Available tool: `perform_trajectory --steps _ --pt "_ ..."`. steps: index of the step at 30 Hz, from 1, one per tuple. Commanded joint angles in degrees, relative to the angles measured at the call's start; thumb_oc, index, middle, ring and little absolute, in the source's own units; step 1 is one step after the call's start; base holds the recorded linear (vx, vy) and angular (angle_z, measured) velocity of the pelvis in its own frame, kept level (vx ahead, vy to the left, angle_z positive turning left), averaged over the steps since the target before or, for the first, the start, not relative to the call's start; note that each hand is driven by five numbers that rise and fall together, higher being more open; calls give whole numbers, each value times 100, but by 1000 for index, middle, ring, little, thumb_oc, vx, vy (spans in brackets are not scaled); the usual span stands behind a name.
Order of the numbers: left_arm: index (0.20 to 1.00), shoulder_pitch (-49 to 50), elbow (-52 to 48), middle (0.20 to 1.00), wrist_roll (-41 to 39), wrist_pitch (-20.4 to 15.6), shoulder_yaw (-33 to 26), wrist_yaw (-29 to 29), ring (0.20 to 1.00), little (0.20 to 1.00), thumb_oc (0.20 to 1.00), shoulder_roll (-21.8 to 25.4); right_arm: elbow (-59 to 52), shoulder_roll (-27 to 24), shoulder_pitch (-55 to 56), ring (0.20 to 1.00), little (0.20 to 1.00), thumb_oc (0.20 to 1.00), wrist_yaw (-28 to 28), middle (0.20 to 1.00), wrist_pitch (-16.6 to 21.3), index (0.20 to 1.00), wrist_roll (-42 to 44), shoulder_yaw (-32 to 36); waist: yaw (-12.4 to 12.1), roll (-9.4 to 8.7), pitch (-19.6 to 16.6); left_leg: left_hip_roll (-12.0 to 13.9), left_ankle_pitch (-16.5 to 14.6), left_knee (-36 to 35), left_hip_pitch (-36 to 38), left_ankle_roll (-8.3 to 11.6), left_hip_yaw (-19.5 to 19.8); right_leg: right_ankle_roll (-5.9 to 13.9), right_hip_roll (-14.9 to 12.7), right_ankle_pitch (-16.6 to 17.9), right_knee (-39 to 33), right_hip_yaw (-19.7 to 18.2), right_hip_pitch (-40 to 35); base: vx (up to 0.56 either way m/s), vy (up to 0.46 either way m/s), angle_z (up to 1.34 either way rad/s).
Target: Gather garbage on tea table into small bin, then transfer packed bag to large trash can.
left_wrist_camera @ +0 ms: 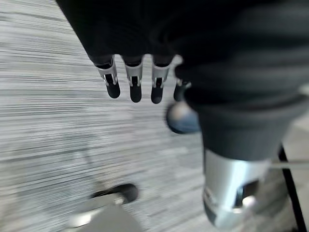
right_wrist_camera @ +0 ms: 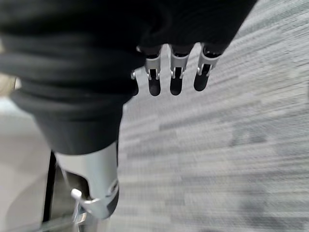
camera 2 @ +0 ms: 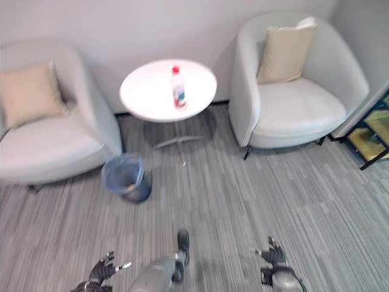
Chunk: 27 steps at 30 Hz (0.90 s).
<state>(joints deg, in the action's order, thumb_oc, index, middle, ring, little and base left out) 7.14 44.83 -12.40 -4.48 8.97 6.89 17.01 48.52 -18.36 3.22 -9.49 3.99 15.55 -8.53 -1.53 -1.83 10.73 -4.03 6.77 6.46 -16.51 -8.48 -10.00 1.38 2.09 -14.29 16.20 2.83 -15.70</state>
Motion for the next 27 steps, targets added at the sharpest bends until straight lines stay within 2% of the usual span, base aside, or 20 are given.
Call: perform_trajectory --steps 1,2,3,4,5,6,7,8,11,12,13,14,17,18,19,20,21,22,23,27 --pt "1000 -510 -144 1000 -24 -183 47 10 1000 1000 1000 128 -485 -146 -444 1000 1000 1000 82 1000 140 1000 -187 172 -173 17 156 244 -881 279 422 743 114 783 -684 1131 363 -270 1108 321 116 -36" --pt "1000 -521 -180 1000 -26 -187 58 10 1000 1000 1000 151 -533 -142 -492 1000 1000 1000 94 1000 156 1000 -190 139 -165 22 187 230 -997 325 492 667 98 889 -745 1398 764 -264 1286 196 70 -15" --pt "1000 -523 -179 1000 -26 -187 58 10 1000 1000 1000 149 -532 -144 -493 1000 1000 1000 94 1000 155 1000 -190 139 -177 37 167 252 -986 320 470 672 92 884 -725 1420 752 -273 1312 210 64 6" --pt "1000 -558 -209 1000 -29 -190 83 22 1000 1000 1000 179 -600 -136 -537 1000 1000 1000 102 1000 167 1000 -215 104 -144 72 216 250 -1102 321 614 613 127 909 -752 1563 1116 -254 1569 310 100 10" --pt "1000 -620 -157 1000 -32 -198 86 60 1000 1000 1000 187 -639 -115 -610 1000 1000 1000 108 1000 163 1000 -222 49 -76 167 310 243 -1313 286 953 554 218 773 -846 1343 1395 -51 2036 311 100 7" --pt "1000 -623 -155 1000 -32 -199 85 60 1000 1000 1000 185 -638 -117 -613 1000 1000 1000 108 1000 163 1000 -222 49 -78 175 301 253 -1305 283 940 557 218 769 -835 1357 1384 -49 2048 459 82 6" --pt "1000 -659 -118 1000 -41 -213 68 74 1000 1000 1000 177 -632 -135 -641 1000 1000 1000 134 1000 163 1000 -248 24 -34 260 318 285 -1438 222 1209 596 275 581 -983 1010 959 341 2354 367 -2 10" --pt "1000 -669 -107 1000 -46 -209 84 66 1000 1000 1000 167 -630 -158 -659 1000 1000 1000 129 1000 160 1000 -243 19 46 289 364 288 -1523 202 1369 619 356 532 -970 874 750 456 2483 507 -27 18" --pt "1000 -714 27 1000 -33 -202 86 51 1000 1000 1000 132 -632 -177 -647 1000 1000 1000 125 1000 151 1000 -225 32 194 285 457 270 -1649 105 1723 692 468 555 -877 923 234 457 2788 295 -77 46" --pt "1000 -769 147 1000 27 -206 94 38 1000 1000 1000 111 -621 -193 -600 1000 1000 1000 117 1000 136 1000 -219 44 305 228 473 212 -1704 97 1871 761 613 608 -756 1072 -275 300 2916 435 -162 79" --pt "1000 -798 194 1000 68 -219 104 30 1000 1000 1000 101 -616 -204 -570 1000 1000 1000 110 1000 132 1000 -219 63 358 219 501 203 -1759 119 1947 790 684 631 -692 1155 -490 215 2934 417 -186 81" --pt "1000 -819 180 1000 87 -229 102 40 1000 1000 1000 101 -604 -229 -542 1000 1000 1000 107 1000 132 1000 -224 70 403 182 497 163 -1802 133 2018 822 761 640 -638 1273 -666 90 3032 218 -104 66" --pt "1000 -801 183 1000 201 -250 111 7 1000 1000 1000 93 -601 -269 -398 1000 1000 1000 120 1000 161 1000 -240 129 430 143 471 167 -1938 220 2143 909 897 630 -632 1334 -852 118 2846 219 -161 69" --pt "1000 -776 166 1000 240 -233 139 -2 1000 1000 1000 99 -576 -278 -387 1000 1000 1000 139 1000 153 1000 -241 120 414 138 416 197 -1929 329 2156 950 959 543 -639 1330 -806 154 2762 333 -374 78" --pt "1000 -799 103 1000 160 -222 175 -57 1000 1000 1000 84 -553 -340 -411 1000 1000 1000 144 1000 215 1000 -148 116 439 143 327 491 -1687 744 1977 1194 917 369 -634 1255 -881 346 2561 258 -302 81" --pt "1000 -799 103 1000 160 -222 175 -57 1000 1000 1000 84 -553 -340 -411 1000 1000 1000 144 1000 215 1000 -148 116 441 144 326 491 -1688 746 1975 1194 919 369 -634 1256 -882 348 2561 255 -362 55" --pt "1000 -827 83 1000 142 -214 208 -77 1000 1000 1000 64 -572 -404 -446 1000 1000 1000 125 1000 237 1000 -104 100 439 158 302 664 -1574 986 1846 1246 816 283 -585 1153 -1021 460 2363 77 -123 78" --pt "1000 -826 82 1000 142 -214 208 -77 1000 1000 1000 63 -573 -405 -446 1000 1000 1000 125 1000 236 1000 -104 100 441 162 304 668 -1580 996 1843 1247 819 282 -582 1155 -1026 464 2358 155 -218 70" --pt "1000 -893 180 1000 139 -195 249 -69 1000 1000 1000 13 -562 -438 -464 1000 1000 1000 106 1000 232 1000 -98 75 449 182 279 863 -1487 928 1742 1251 553 211 -570 1023 -1191 608 2135 87 -106 72" --pt "1000 -970 191 1000 216 -158 300 -102 1000 1000 1000 12 -627 -509 -515 1000 1000 1000 77 1000 210 1000 -149 97 430 128 272 891 -1363 559 1356 1269 280 216 -628 975 -1453 748 1872 72 -49 35"
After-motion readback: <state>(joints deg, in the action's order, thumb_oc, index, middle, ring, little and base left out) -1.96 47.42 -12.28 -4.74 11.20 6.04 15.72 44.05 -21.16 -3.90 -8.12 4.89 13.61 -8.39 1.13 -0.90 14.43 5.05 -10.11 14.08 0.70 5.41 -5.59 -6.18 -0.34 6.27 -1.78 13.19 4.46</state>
